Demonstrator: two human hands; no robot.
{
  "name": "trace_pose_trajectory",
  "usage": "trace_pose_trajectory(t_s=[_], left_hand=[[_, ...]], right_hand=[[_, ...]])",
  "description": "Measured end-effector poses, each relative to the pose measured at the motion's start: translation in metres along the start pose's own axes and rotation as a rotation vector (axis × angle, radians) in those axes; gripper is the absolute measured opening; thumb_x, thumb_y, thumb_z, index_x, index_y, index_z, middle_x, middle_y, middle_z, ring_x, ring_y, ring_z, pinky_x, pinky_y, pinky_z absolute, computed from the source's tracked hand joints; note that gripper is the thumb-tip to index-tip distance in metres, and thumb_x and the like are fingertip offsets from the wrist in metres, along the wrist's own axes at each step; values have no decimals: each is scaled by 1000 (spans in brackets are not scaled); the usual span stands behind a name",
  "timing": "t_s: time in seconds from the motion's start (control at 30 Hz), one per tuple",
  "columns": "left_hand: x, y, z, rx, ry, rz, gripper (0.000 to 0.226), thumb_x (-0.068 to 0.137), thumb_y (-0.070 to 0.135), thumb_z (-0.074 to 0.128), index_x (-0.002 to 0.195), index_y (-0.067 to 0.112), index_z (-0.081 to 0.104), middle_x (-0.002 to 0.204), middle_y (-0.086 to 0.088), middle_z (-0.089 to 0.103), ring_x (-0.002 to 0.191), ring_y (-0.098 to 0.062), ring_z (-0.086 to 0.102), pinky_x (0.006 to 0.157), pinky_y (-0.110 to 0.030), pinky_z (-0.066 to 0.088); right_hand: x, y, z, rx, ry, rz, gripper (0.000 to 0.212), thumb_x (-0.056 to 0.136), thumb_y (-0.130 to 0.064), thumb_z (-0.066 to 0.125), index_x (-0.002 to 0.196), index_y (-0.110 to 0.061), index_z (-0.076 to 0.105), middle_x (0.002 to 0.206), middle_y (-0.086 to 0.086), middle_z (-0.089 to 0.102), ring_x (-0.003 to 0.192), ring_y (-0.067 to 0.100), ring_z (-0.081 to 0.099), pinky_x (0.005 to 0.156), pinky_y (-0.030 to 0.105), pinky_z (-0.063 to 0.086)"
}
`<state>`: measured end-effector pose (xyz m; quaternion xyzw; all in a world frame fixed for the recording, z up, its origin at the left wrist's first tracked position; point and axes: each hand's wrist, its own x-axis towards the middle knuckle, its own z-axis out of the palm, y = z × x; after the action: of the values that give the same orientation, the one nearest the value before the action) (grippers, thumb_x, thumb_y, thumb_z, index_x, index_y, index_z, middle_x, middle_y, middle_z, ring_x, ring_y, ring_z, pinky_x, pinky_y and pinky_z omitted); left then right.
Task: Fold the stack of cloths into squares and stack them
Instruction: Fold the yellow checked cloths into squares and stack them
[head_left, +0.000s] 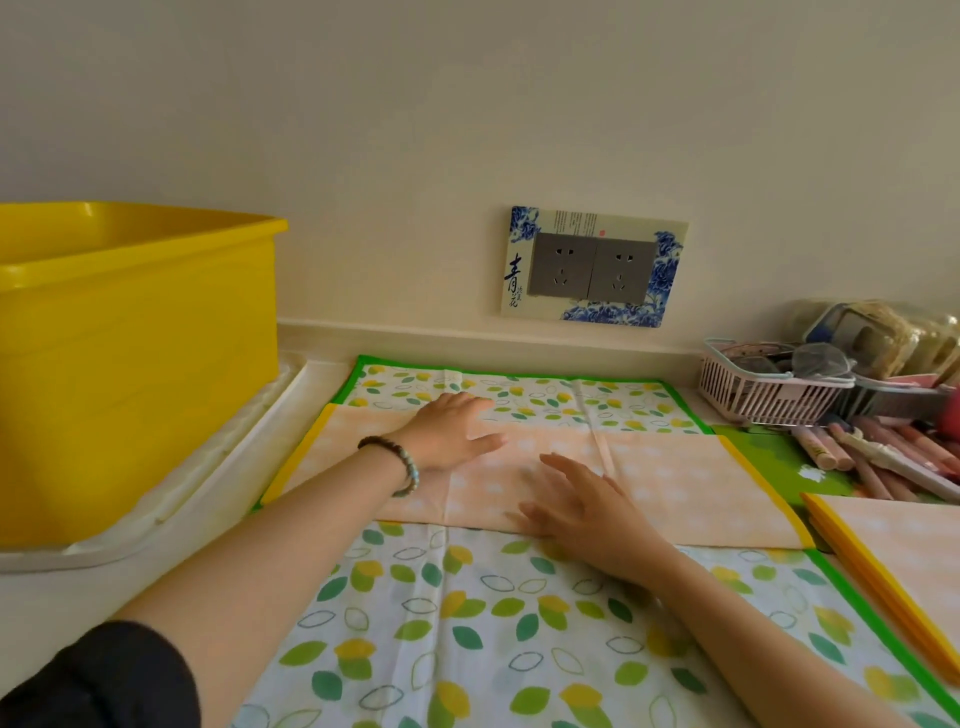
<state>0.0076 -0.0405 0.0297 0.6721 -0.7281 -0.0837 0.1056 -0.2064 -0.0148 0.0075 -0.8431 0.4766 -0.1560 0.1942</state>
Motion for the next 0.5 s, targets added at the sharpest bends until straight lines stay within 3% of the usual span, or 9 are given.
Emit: trace_pose_trajectory(t_s=[0.17, 0.27, 0.37, 0.43, 0.5], left_hand=[[34, 6, 5, -33, -36, -47, 54, 82, 65, 51, 118, 24, 50, 121, 1, 49, 113, -18, 45, 92, -35, 42], [41, 8, 2, -25, -83, -82, 49, 80, 66, 53, 107, 25, 46, 105, 4, 50, 93, -15, 48, 74, -31, 39], [43, 10, -7, -51, -166, -76, 40, 88, 56, 49, 105, 20, 48, 93, 7, 48, 82, -13, 45, 66, -27, 35], [40, 7, -13, -78, -188, -63, 32, 92, 51, 48, 84, 20, 46, 77, 8, 42, 71, -11, 40, 59, -24, 30], [34, 4, -17, -107, -199, -40, 38, 93, 48, 47, 69, 20, 37, 71, 5, 36, 63, -11, 35, 58, -25, 27]], right_hand=[[5, 6, -1, 234, 56, 37, 79, 80, -55, 62, 144, -27, 27, 147, -8, 37, 133, 11, 36, 108, 29, 32], [8, 8, 0, 318, 95, 49, 77, 79, -51, 65, 143, -24, 30, 145, -9, 39, 131, 7, 37, 104, 24, 33], [9, 9, 0, 383, 128, 65, 70, 81, -46, 66, 140, -24, 35, 142, -9, 42, 129, 7, 40, 102, 23, 35], [9, 9, -1, 415, 153, 69, 64, 82, -43, 65, 137, -23, 39, 140, -9, 44, 125, 8, 43, 101, 24, 38], [8, 9, -3, 437, 181, 61, 60, 83, -39, 66, 134, -23, 41, 137, -9, 46, 120, 9, 47, 100, 26, 42]])
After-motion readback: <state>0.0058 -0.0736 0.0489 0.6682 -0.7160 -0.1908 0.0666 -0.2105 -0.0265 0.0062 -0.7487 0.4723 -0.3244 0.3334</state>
